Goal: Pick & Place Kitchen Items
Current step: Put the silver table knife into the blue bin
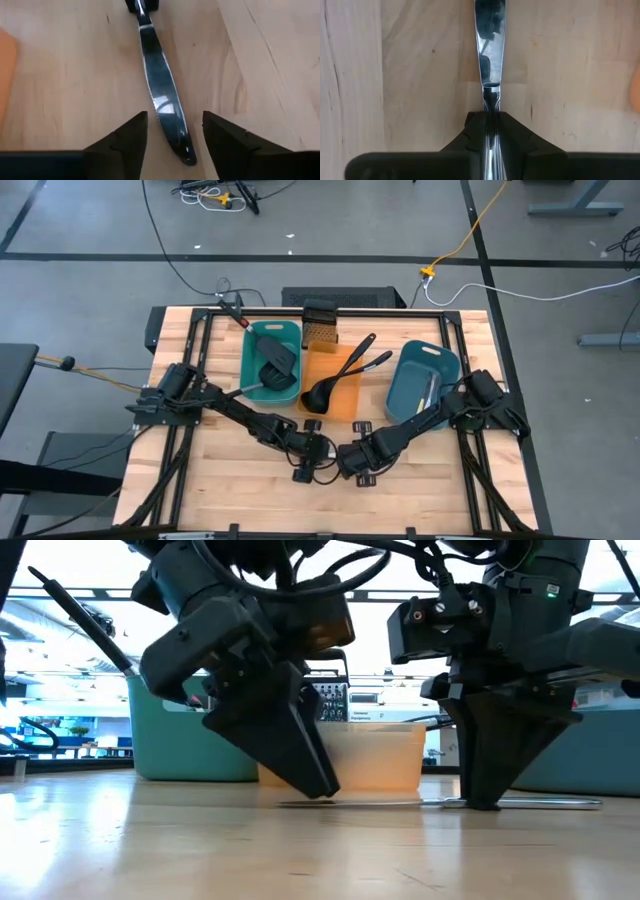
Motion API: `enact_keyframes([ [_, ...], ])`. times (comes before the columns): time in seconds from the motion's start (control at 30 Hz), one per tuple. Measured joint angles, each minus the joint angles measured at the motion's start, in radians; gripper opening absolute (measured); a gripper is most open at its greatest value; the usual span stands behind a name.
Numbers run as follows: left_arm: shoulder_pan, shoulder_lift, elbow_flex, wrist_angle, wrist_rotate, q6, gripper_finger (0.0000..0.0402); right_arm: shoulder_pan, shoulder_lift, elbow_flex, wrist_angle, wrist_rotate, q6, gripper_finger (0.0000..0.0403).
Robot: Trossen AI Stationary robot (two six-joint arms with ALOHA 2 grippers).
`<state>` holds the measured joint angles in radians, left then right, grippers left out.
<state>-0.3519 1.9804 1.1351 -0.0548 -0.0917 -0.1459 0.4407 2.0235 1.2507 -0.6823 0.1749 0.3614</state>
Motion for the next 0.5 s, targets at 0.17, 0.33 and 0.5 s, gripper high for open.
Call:
enact_keyframes([
  [0.17, 0.0, 0.0, 0.0, -0.014, 0.03, 0.0, 0.0207, 0.013, 0.006, 0.018, -0.019, 0.034, -0.002, 0.0041],
  [0.33, 0.01, 0.0, 0.0, -0.035, 0.034, 0.002, 0.0208, 0.013, 0.01, 0.058, -0.046, 0.035, -0.003, 0.0041],
  [0.5, 0.014, 0.0, 0.0, -0.048, 0.013, 0.001, 0.0208, 0.014, 0.014, 0.094, -0.092, 0.051, -0.009, 0.0041],
])
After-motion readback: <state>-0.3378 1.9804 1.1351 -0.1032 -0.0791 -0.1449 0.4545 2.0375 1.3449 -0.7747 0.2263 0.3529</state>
